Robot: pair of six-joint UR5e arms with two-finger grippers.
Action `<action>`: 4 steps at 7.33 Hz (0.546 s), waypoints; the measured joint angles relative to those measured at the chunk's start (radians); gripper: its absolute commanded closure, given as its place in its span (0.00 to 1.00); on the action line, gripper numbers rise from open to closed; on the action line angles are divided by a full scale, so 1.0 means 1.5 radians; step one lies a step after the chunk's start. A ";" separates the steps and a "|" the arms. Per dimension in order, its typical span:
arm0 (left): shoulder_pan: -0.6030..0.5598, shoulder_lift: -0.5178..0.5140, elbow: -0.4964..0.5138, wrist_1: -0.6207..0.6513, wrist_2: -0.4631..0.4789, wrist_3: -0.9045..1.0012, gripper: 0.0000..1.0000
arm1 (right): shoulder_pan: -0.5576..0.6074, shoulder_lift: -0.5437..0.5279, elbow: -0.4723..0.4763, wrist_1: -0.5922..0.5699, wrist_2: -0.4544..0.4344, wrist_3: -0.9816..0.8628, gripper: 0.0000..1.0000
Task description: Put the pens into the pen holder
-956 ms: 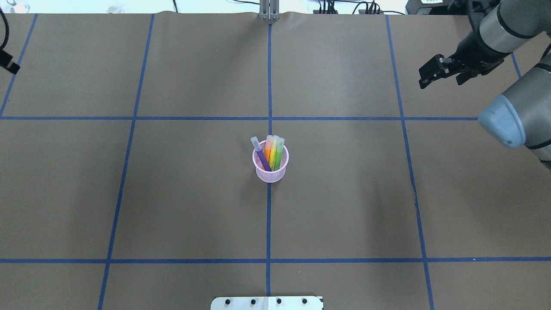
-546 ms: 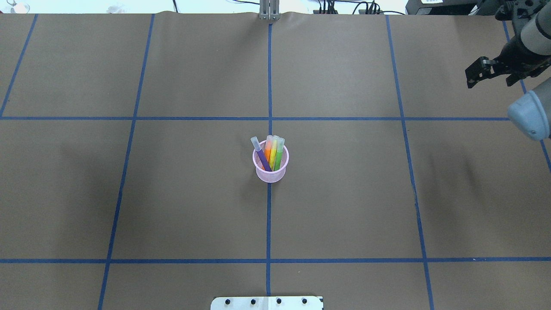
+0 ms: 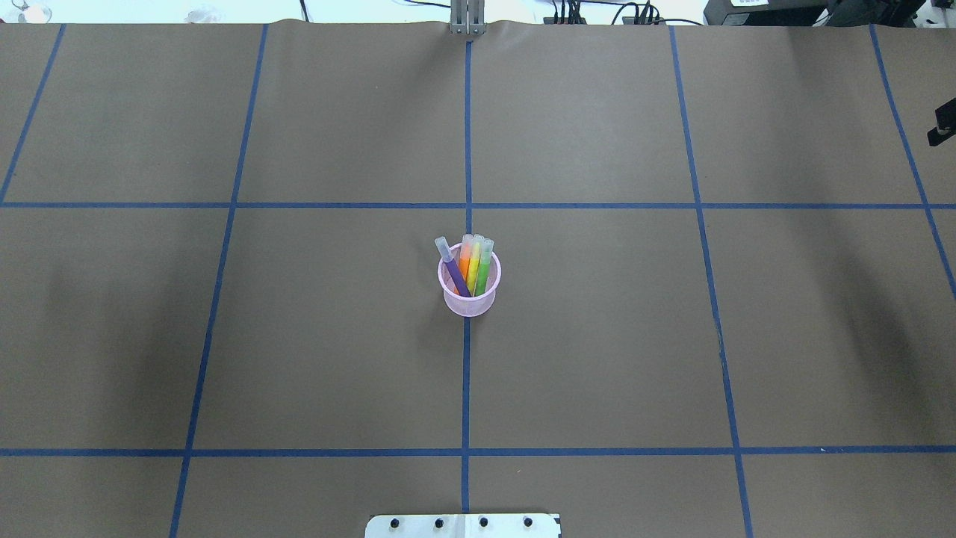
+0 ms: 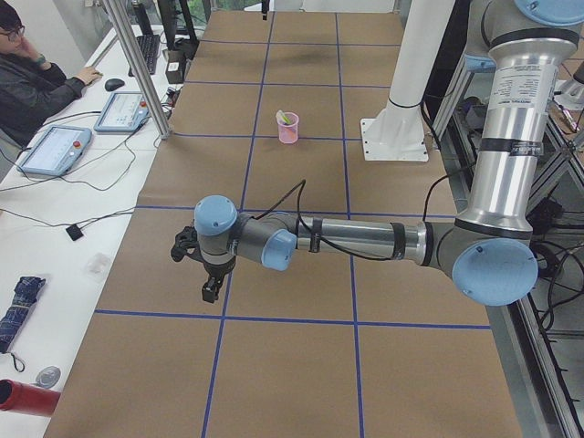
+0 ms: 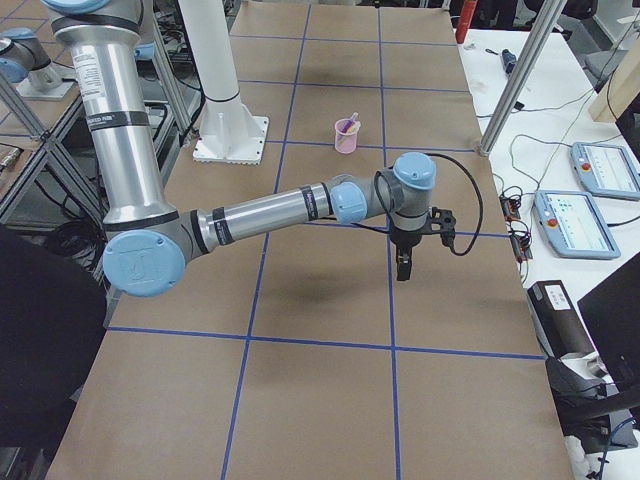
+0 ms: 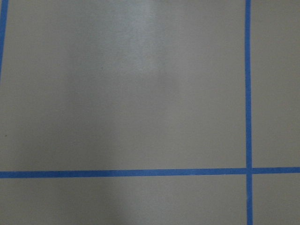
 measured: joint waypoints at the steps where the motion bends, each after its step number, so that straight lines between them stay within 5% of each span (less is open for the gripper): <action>1: -0.033 0.000 -0.001 0.046 -0.006 0.056 0.00 | 0.030 -0.018 -0.011 0.001 0.035 -0.043 0.00; 4: -0.066 0.003 -0.002 0.094 0.003 0.104 0.00 | 0.061 -0.046 -0.028 0.001 0.025 -0.110 0.00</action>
